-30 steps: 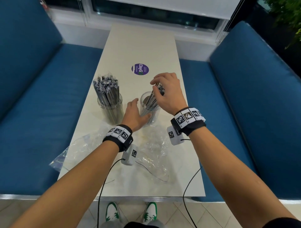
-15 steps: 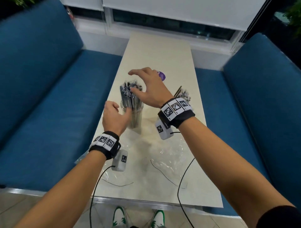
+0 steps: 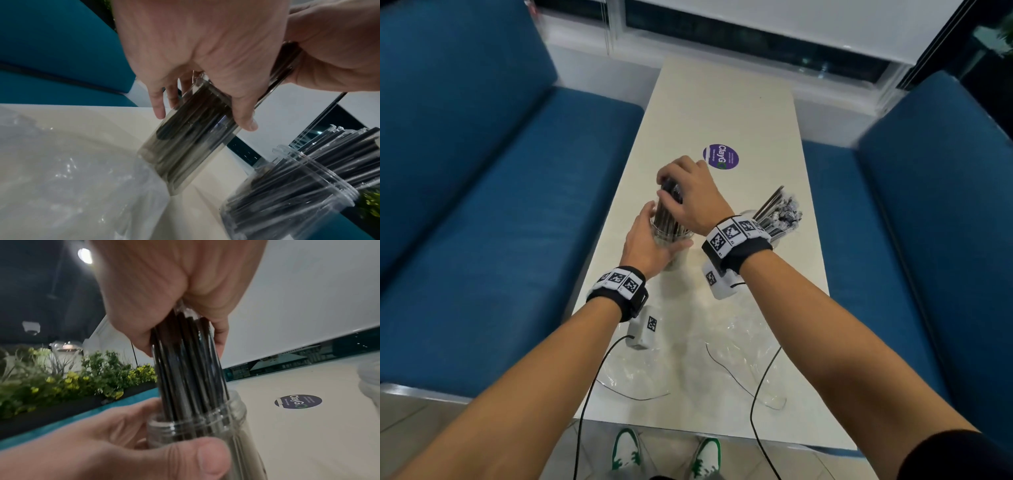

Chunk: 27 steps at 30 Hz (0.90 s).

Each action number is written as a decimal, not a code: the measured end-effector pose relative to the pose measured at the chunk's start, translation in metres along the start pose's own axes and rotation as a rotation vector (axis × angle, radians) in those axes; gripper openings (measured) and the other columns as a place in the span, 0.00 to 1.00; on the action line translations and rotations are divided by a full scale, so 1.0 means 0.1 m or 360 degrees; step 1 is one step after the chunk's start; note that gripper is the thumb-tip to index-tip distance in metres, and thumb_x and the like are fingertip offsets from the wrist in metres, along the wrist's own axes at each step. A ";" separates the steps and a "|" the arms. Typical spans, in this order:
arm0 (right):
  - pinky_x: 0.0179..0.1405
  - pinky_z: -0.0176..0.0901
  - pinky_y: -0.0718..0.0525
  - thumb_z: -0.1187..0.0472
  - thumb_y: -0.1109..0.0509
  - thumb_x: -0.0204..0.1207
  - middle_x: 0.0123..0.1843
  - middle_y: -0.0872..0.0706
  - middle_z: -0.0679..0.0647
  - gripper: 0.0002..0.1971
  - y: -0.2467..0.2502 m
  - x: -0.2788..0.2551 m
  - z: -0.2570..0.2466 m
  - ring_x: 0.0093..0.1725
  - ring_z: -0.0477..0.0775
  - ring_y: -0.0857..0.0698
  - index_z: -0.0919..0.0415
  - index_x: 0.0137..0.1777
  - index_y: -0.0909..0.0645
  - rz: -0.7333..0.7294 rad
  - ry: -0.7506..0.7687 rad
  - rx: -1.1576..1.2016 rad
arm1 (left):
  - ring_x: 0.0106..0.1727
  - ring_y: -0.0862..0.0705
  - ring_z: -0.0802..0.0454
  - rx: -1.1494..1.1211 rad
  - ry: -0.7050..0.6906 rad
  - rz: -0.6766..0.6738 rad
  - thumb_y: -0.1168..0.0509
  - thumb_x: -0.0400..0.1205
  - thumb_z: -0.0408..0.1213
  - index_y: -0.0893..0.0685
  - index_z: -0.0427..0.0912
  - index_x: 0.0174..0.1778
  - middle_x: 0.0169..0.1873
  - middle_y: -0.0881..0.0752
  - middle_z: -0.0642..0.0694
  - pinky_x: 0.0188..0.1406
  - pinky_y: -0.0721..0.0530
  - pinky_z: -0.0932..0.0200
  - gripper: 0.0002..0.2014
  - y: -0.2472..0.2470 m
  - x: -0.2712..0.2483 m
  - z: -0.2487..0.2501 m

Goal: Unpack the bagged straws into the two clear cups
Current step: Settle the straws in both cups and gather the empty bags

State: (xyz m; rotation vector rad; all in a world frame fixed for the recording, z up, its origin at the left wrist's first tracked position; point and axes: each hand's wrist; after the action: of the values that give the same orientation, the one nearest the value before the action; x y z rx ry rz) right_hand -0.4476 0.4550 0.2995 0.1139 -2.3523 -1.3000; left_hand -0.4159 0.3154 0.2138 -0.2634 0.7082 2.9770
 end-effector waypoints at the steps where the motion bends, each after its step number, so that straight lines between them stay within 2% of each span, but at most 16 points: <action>1: 0.61 0.41 0.31 0.57 0.27 0.81 0.60 0.17 0.54 0.10 0.02 0.01 0.02 0.58 0.62 0.22 0.56 0.60 0.15 0.0087 -0.0026 0.0032 | 0.74 0.14 0.48 0.0005 -0.0014 -0.0002 0.14 0.60 0.69 0.35 0.63 0.86 0.77 0.17 0.57 0.76 0.14 0.38 0.59 0.00 0.00 0.00; 3: 0.60 0.41 0.32 0.57 0.28 0.82 0.61 0.17 0.52 0.10 0.05 -0.02 0.02 0.58 0.62 0.22 0.55 0.60 0.16 0.0185 -0.0070 0.0059 | 0.75 0.15 0.48 0.0019 -0.0036 -0.0006 0.14 0.62 0.68 0.37 0.60 0.88 0.79 0.19 0.55 0.77 0.15 0.39 0.60 -0.01 -0.01 0.00; 5: 0.62 0.52 0.25 0.55 0.31 0.84 0.65 0.17 0.50 0.11 0.04 -0.08 -0.04 0.61 0.61 0.23 0.54 0.64 0.19 0.0111 -0.0150 -0.0022 | 0.76 0.15 0.47 0.0042 -0.0045 -0.0002 0.14 0.63 0.66 0.38 0.58 0.89 0.81 0.20 0.53 0.77 0.15 0.38 0.61 -0.02 -0.02 0.01; 7: 0.64 0.64 0.23 0.51 0.36 0.85 0.71 0.19 0.48 0.15 -0.02 -0.16 -0.10 0.67 0.61 0.23 0.51 0.69 0.22 0.0004 -0.0176 -0.0275 | 0.76 0.16 0.45 0.0067 -0.0055 0.0013 0.13 0.66 0.60 0.37 0.56 0.89 0.81 0.20 0.50 0.77 0.15 0.38 0.58 -0.03 -0.04 0.03; 8: 0.69 0.69 0.26 0.49 0.37 0.85 0.76 0.20 0.47 0.17 -0.04 -0.18 -0.12 0.72 0.62 0.24 0.49 0.72 0.23 -0.0037 -0.0154 -0.0392 | 0.75 0.16 0.44 0.0073 -0.0061 0.0024 0.12 0.67 0.56 0.35 0.55 0.88 0.80 0.20 0.49 0.76 0.15 0.39 0.55 -0.04 -0.05 0.03; 10: 0.80 0.77 0.37 0.43 0.37 0.84 0.85 0.27 0.48 0.25 0.00 -0.19 -0.12 0.83 0.66 0.32 0.45 0.80 0.28 -0.0170 -0.0123 -0.0467 | 0.73 0.15 0.44 0.0063 -0.0085 0.0033 0.12 0.70 0.51 0.32 0.54 0.85 0.77 0.18 0.49 0.74 0.14 0.40 0.49 -0.03 -0.08 0.06; 12: 0.84 0.79 0.47 0.38 0.32 0.79 0.90 0.36 0.51 0.35 0.09 -0.18 -0.12 0.88 0.68 0.41 0.41 0.85 0.34 -0.0308 -0.0123 -0.0436 | 0.73 0.15 0.44 0.0061 -0.0120 0.0036 0.14 0.71 0.52 0.31 0.51 0.85 0.76 0.18 0.48 0.73 0.14 0.41 0.48 -0.02 -0.10 0.06; 14: 0.84 0.79 0.47 0.35 0.30 0.75 0.91 0.39 0.52 0.39 0.17 -0.16 -0.14 0.89 0.69 0.44 0.38 0.86 0.35 -0.0293 -0.0086 -0.0407 | 0.72 0.15 0.45 0.0046 -0.0129 0.0036 0.15 0.67 0.58 0.30 0.51 0.82 0.75 0.17 0.49 0.72 0.13 0.41 0.50 -0.02 -0.12 0.09; 16: 0.82 0.77 0.43 0.36 0.30 0.76 0.92 0.41 0.51 0.36 0.21 -0.12 -0.15 0.90 0.68 0.44 0.34 0.84 0.33 -0.0287 0.0002 -0.0363 | 0.70 0.14 0.45 0.0041 -0.0102 0.0047 0.14 0.67 0.58 0.27 0.52 0.77 0.72 0.15 0.49 0.69 0.12 0.41 0.45 -0.02 -0.12 0.09; 18: 0.77 0.74 0.33 0.42 0.29 0.79 0.91 0.37 0.51 0.29 0.21 -0.05 -0.14 0.87 0.67 0.39 0.35 0.81 0.27 -0.0415 0.0091 -0.0338 | 0.69 0.14 0.45 0.0015 -0.0094 0.0056 0.14 0.65 0.61 0.27 0.54 0.77 0.72 0.15 0.50 0.69 0.12 0.39 0.46 -0.03 -0.11 0.09; 19: 0.75 0.70 0.25 0.45 0.29 0.81 0.88 0.32 0.53 0.25 0.19 -0.02 -0.12 0.83 0.66 0.33 0.39 0.78 0.22 -0.0484 0.0127 -0.0344 | 0.69 0.13 0.45 -0.0007 -0.0095 0.0051 0.16 0.63 0.63 0.27 0.55 0.78 0.71 0.15 0.51 0.70 0.12 0.38 0.48 -0.03 -0.11 0.08; 21: 0.65 0.66 0.16 0.49 0.30 0.83 0.75 0.21 0.55 0.16 0.16 0.03 -0.11 0.71 0.62 0.25 0.47 0.69 0.15 -0.0521 0.0139 -0.0417 | 0.68 0.13 0.45 -0.0016 -0.0101 0.0043 0.18 0.61 0.64 0.27 0.56 0.77 0.71 0.15 0.51 0.70 0.12 0.38 0.48 -0.02 -0.11 0.08; 24: 0.58 0.61 0.14 0.45 0.30 0.84 0.65 0.19 0.56 0.15 0.14 0.08 -0.11 0.65 0.61 0.24 0.52 0.63 0.14 -0.0384 0.0070 -0.0526 | 0.73 0.15 0.44 -0.0005 -0.0096 0.0010 0.14 0.68 0.54 0.29 0.54 0.82 0.76 0.17 0.49 0.76 0.15 0.40 0.48 -0.02 -0.10 0.10; 27: 0.55 0.60 0.14 0.42 0.31 0.84 0.63 0.19 0.56 0.17 0.12 0.07 -0.12 0.64 0.61 0.23 0.52 0.63 0.16 -0.0150 0.0022 -0.0562 | 0.76 0.16 0.43 0.0016 -0.0105 -0.0002 0.13 0.69 0.53 0.32 0.51 0.87 0.79 0.19 0.48 0.78 0.17 0.41 0.51 -0.02 -0.09 0.08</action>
State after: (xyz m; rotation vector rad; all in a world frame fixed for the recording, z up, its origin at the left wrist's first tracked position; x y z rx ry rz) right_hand -0.4471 0.4505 0.3169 0.1232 -2.0893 -1.7308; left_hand -0.4082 0.3203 0.2214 -0.1644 0.7153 2.9646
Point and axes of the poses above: each hand's wrist, its own x-axis towards the middle knuckle, its own y-axis out of the back of the hand, z = x × y
